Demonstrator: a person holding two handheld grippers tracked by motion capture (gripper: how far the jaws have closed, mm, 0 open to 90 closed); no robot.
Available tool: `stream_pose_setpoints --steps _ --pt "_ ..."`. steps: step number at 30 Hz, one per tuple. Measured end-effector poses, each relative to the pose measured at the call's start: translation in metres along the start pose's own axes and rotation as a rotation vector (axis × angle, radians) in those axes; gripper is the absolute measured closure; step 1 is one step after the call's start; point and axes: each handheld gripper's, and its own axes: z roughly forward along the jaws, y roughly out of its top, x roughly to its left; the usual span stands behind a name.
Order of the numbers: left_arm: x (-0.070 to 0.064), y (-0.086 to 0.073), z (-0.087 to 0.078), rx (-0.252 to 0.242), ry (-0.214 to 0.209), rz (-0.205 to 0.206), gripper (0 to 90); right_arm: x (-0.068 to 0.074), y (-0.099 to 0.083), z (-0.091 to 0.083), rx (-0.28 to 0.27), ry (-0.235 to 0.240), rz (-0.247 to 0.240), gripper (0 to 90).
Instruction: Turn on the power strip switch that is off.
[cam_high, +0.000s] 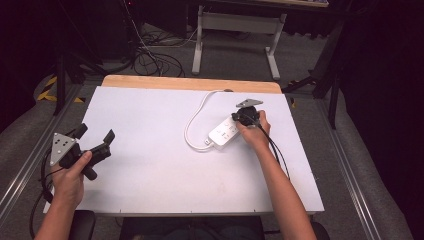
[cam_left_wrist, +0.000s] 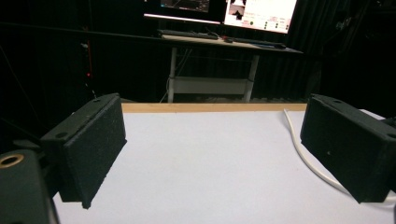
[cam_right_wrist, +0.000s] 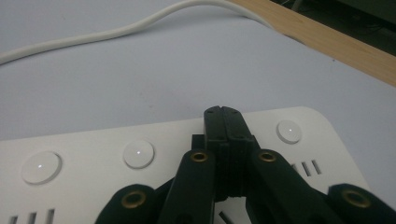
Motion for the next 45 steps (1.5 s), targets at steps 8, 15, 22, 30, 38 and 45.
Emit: stream_pose_setpoints --steps 8,15,22,30,38,45 --pt "0.0002 -0.0002 0.0019 0.004 -0.002 -0.002 7.4 -0.0011 -0.0004 0.0 -0.003 0.007 0.012 90.0" --pt "0.0002 -0.0005 0.0022 0.005 -0.004 -0.004 7.4 -0.0009 -0.0001 -0.0001 0.0 0.004 0.012 90.0" --pt "0.0004 -0.0004 0.0024 0.006 -0.005 -0.004 7.4 -0.0015 -0.0003 -0.0001 -0.002 0.01 0.022 90.0" --pt "0.0014 -0.0005 0.0024 0.007 -0.004 -0.007 7.4 -0.0018 -0.0002 -0.0019 -0.004 0.02 0.04 90.0" --pt "0.0013 -0.0004 0.0025 0.008 -0.005 -0.004 7.4 -0.0022 0.0001 -0.0022 0.0 0.028 0.05 90.0" --pt "0.0014 -0.0002 0.0027 0.008 -0.009 -0.001 7.4 -0.004 0.0006 -0.0039 -0.011 0.037 0.078 90.0"
